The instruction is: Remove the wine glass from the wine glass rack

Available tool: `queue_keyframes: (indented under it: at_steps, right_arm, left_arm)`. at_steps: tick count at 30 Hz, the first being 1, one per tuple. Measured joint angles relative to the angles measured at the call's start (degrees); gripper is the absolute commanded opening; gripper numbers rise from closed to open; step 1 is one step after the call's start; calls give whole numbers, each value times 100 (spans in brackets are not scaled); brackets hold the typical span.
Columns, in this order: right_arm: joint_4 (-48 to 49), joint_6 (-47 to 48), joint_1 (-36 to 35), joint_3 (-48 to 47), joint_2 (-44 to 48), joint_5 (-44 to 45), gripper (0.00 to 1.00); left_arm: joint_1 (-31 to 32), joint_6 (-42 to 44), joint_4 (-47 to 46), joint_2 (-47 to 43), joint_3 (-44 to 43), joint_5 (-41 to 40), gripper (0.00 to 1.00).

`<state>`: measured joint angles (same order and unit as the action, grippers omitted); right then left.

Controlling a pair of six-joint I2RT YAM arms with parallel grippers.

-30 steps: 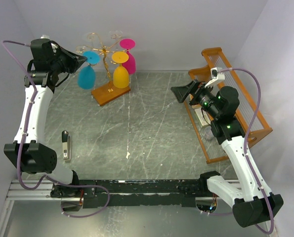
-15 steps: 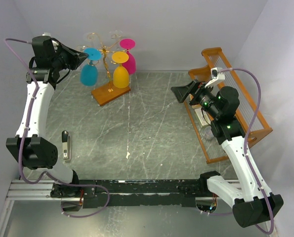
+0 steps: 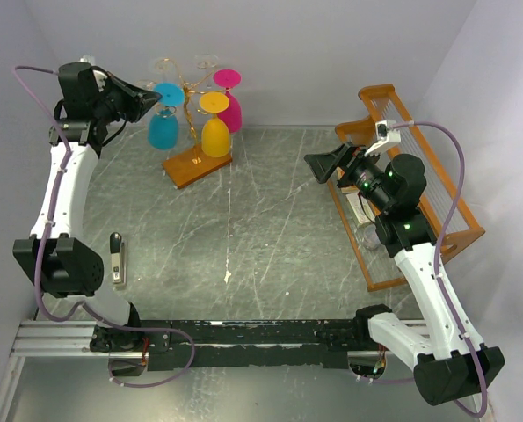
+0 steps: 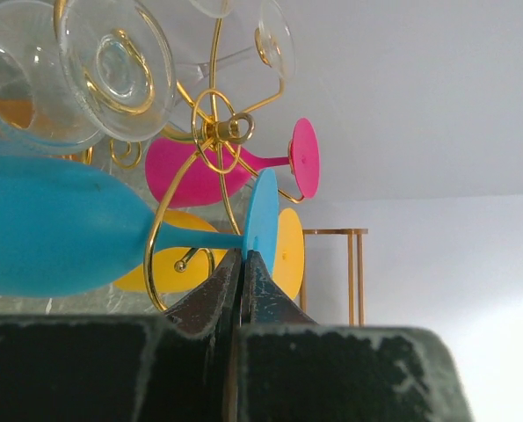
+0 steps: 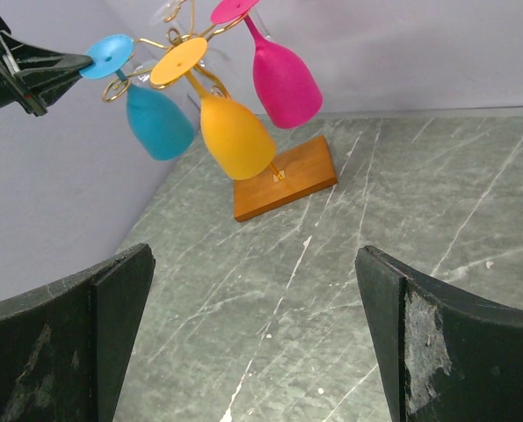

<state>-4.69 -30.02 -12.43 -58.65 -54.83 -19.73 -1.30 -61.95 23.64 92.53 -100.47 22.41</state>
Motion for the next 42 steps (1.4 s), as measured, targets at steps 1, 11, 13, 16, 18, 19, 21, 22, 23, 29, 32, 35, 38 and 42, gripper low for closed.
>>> queue_keyframes:
  at_steps: [1, 11, 13, 16, 18, 19, 21, 22, 23, 29, 32, 35, 38, 42]
  right_arm:
    - [0, -2, 0, 0, 0, 0, 100]
    - [2, -4, 0, 0, -2, -7, 100]
    - [2, -7, 0, 0, -4, -15, 100]
    - [2, -22, 0, 0, -7, -24, 100]
    - [2, -37, 0, 0, -7, -28, 100]
    - [4, -44, 0, 0, -7, -31, 100]
    - [4, -50, 0, 0, -7, -44, 100]
    - [7, -61, 0, 0, -7, -46, 100]
    - [7, -68, 0, 0, -7, -57, 100]
    - [57, -109, 0, 17, -87, -245, 100]
    - [234, -205, 0, 92, -190, -490, 100]
    - [476, -345, -59, 278, -341, -782, 100]
    - [739, -494, -315, 365, -632, -1014, 100]
    - [1261, -713, -957, 448, -1058, -1340, 100]
  left_arm:
    - [0, 0, -24, 22, 0, 48, 7]
    - [0, 129, -59, 247, -42, 470, 7]
    - [2, 155, -72, 260, -42, 549, 7]
    - [17, 179, -114, 262, -37, 732, 7]
    - [28, 214, -116, 249, -24, 855, 7]
    - [31, 234, -114, 236, -13, 903, 7]
    - [35, 293, -103, 179, 26, 977, 7]
    - [33, 326, -98, 138, 59, 997, 7]
    - [33, 358, -79, 70, 116, 1019, 7]
    - [33, 570, 26, -815, 951, 1161, 7]
    - [33, 629, -20, -1486, 1617, 1368, 7]
    - [35, 647, -142, -2107, 2232, 1683, 7]
    - [33, 535, -584, -2715, 2887, 2107, 7]
    - [35, -227, -1939, -3344, 3790, 2649, 7]
